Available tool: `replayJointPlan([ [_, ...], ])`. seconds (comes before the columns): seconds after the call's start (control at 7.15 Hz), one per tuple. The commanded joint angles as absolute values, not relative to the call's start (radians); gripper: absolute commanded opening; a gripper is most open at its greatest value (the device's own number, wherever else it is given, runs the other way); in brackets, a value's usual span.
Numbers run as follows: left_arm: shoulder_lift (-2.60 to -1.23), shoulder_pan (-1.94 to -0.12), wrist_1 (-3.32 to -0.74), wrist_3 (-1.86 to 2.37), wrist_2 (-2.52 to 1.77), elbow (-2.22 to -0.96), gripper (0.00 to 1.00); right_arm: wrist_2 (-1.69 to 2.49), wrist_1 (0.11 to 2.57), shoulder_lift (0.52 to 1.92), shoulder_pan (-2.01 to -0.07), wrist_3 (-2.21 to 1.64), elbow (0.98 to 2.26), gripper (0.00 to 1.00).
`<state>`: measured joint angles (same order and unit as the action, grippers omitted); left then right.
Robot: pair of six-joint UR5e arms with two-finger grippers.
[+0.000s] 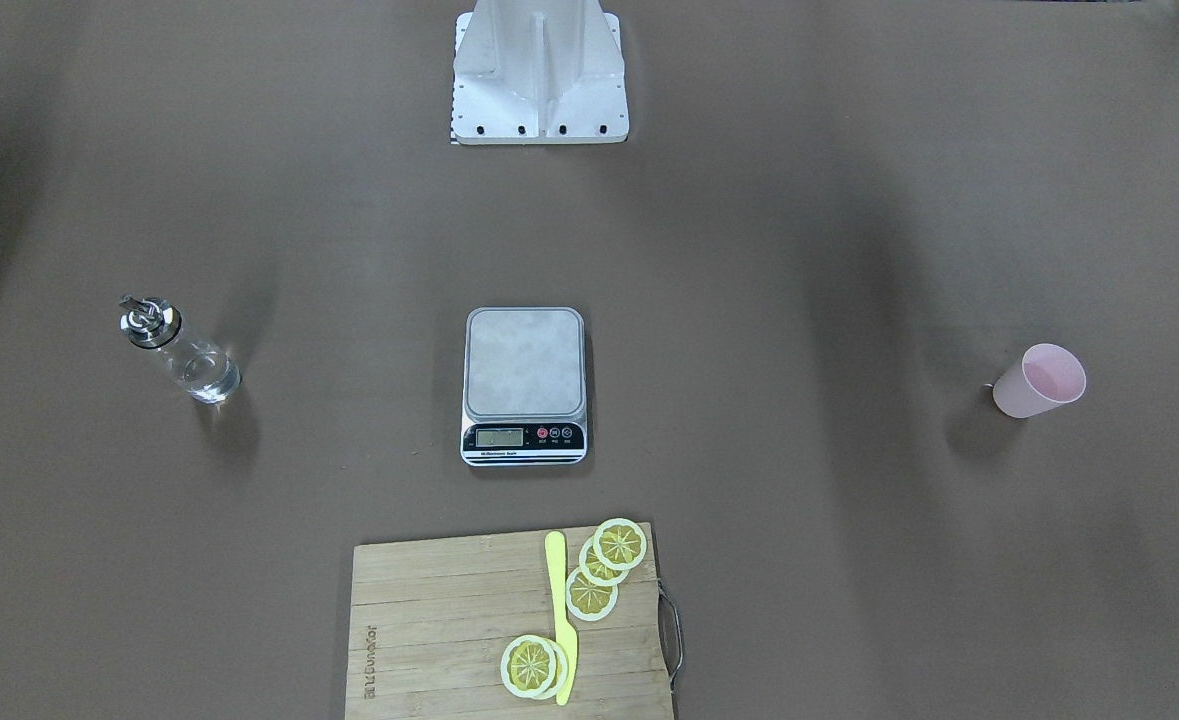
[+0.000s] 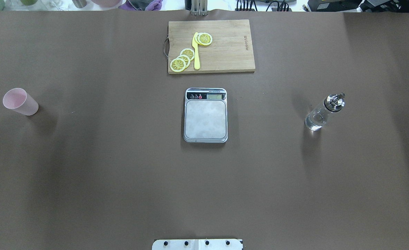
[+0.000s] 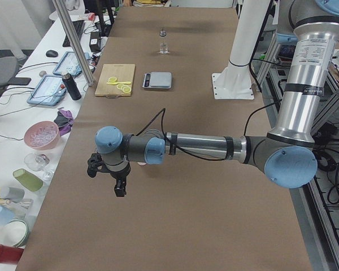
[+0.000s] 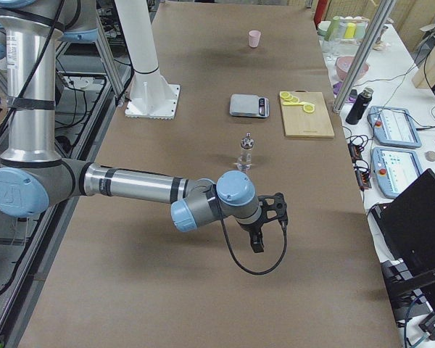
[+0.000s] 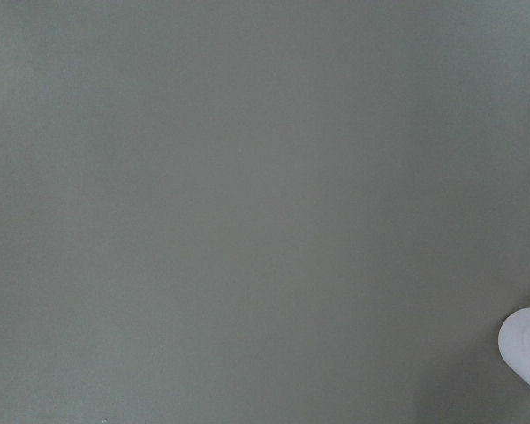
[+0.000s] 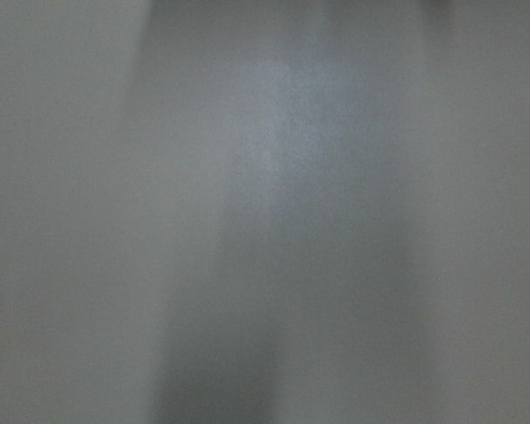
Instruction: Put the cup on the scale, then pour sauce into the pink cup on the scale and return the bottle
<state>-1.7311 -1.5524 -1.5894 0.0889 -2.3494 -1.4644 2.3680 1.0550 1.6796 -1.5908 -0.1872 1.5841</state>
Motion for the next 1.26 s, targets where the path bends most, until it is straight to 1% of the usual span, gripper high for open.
replayJointPlan([
  [0.0,-1.73,-1.548,-1.576,0.094,-2.35,-1.47,0.98,2.388,1.016,1.765,-1.591,-0.181,1.623,1.0],
  [0.28,-1.753,-1.542,-1.533,0.101,-2.353,-1.47,0.98,2.385,1.022,1.715,-1.591,-0.193,1.629,1.0],
  [0.56,-1.83,-1.51,-1.427,0.104,-2.355,-1.46,0.98,2.39,1.019,1.717,-1.591,-0.192,1.628,1.0],
  [0.84,-1.859,-1.435,-1.44,0.231,-2.353,-1.45,0.98,2.393,1.017,1.72,-1.591,-0.192,1.629,1.0],
  [1.12,-1.867,-1.39,-1.442,0.235,-2.356,-1.43,0.98,2.393,1.025,1.721,-1.591,-0.192,1.623,1.0],
])
